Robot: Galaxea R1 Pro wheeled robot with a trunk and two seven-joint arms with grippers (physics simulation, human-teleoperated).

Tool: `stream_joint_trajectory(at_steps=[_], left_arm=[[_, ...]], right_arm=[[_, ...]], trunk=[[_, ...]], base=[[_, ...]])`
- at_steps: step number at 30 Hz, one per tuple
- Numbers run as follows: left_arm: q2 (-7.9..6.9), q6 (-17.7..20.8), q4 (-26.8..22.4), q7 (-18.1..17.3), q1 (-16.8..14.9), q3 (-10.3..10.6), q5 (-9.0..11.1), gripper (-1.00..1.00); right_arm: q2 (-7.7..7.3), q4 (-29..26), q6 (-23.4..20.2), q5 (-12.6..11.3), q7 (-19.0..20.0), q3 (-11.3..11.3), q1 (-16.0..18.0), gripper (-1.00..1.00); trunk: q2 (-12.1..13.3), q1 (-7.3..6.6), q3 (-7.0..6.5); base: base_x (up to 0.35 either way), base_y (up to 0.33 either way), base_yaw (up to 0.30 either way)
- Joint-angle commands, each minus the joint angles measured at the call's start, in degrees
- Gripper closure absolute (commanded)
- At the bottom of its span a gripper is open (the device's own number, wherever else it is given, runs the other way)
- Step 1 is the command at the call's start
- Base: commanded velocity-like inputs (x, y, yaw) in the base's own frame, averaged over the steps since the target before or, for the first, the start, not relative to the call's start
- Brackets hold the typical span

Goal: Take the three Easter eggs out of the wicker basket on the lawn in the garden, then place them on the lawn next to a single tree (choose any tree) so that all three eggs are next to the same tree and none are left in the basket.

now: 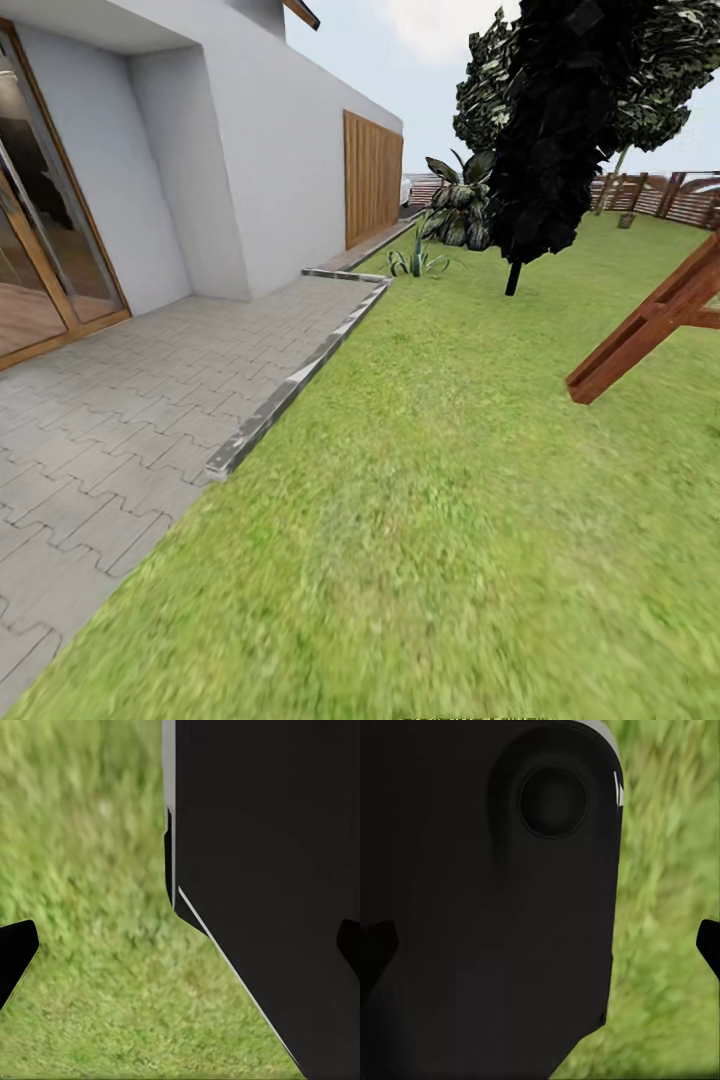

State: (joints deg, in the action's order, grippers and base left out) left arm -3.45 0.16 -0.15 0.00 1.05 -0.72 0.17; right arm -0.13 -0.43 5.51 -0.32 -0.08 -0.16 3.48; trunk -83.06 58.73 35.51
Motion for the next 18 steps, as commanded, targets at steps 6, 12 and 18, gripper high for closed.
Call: stream_joint_trajectory(at_steps=[6,12,18], left_arm=[[-0.02,0.0,0.0,0.0,0.0,-0.1,0.0,-1.00],[0.01,0.0,0.0,0.0,0.0,-0.1,0.0,-1.00],[0.01,0.0,0.0,0.0,0.0,-0.1,0.0,-1.00]], right_arm=[[-0.04,0.1,0.2,0.0,0.0,0.0,0.0,-1.00],[-0.05,0.1,0.2,0.0,0.0,0.0,0.0,-1.00],[-0.05,0.1,0.2,0.0,0.0,0.0,0.1,-1.00]], trunk=[[0.0,0.00,0.03],[0.0,0.00,0.03],[0.0,0.00,0.03]], base=[[0.000,0.000,-0.282],[0.000,0.000,-0.283],[0.000,0.000,-0.283]])
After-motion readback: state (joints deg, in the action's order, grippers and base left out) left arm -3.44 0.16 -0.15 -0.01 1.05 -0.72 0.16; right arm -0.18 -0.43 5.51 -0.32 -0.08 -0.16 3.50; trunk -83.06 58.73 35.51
